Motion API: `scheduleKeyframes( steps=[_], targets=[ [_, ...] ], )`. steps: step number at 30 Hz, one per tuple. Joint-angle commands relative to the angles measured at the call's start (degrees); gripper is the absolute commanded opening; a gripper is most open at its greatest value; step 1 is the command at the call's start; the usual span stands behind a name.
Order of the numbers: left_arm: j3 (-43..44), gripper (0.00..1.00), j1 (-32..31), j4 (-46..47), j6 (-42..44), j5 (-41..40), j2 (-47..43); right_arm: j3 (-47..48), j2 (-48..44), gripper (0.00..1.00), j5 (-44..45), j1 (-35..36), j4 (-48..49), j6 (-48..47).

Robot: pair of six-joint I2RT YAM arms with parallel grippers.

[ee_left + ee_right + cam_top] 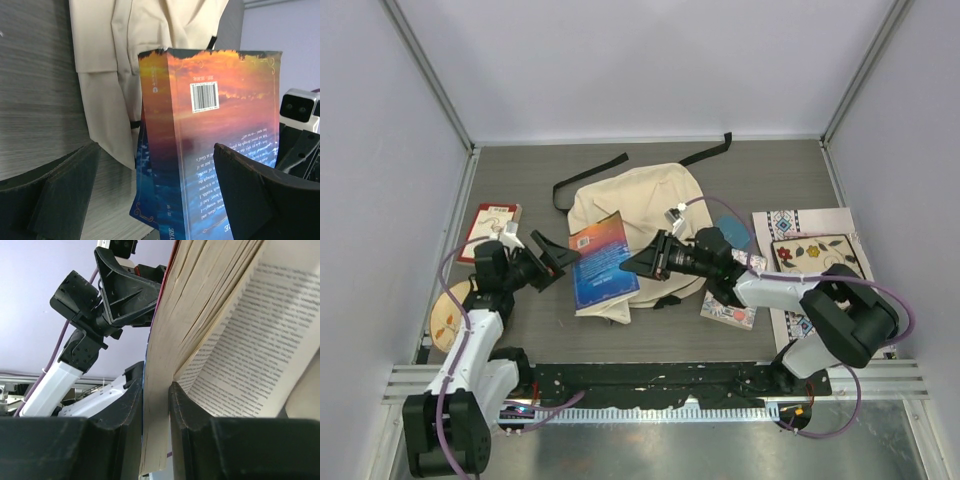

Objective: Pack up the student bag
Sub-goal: Pick up the book from the center of the board.

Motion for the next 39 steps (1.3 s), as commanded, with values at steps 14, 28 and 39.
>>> scheduleKeyframes(
  steps=[14,28,39],
  targets=[
    [-7.4,1.0,-11.6,26.1,-6.9,-3.2,6.4,-8.5,6.2,0.01,-0.4,-1.0,26.4,5.6],
    [-8.7,1.0,-12.0,29.5,-7.7,-3.4,11.6,-11.6,11.2,0.01,-0.4,-1.6,41.7,13.4],
    [-5.6,0.58,-12.8,31.1,-9.7,-2.3,12.1,-10.4,11.0,0.01,-1.5,-0.5,38.6,13.3]
  ],
)
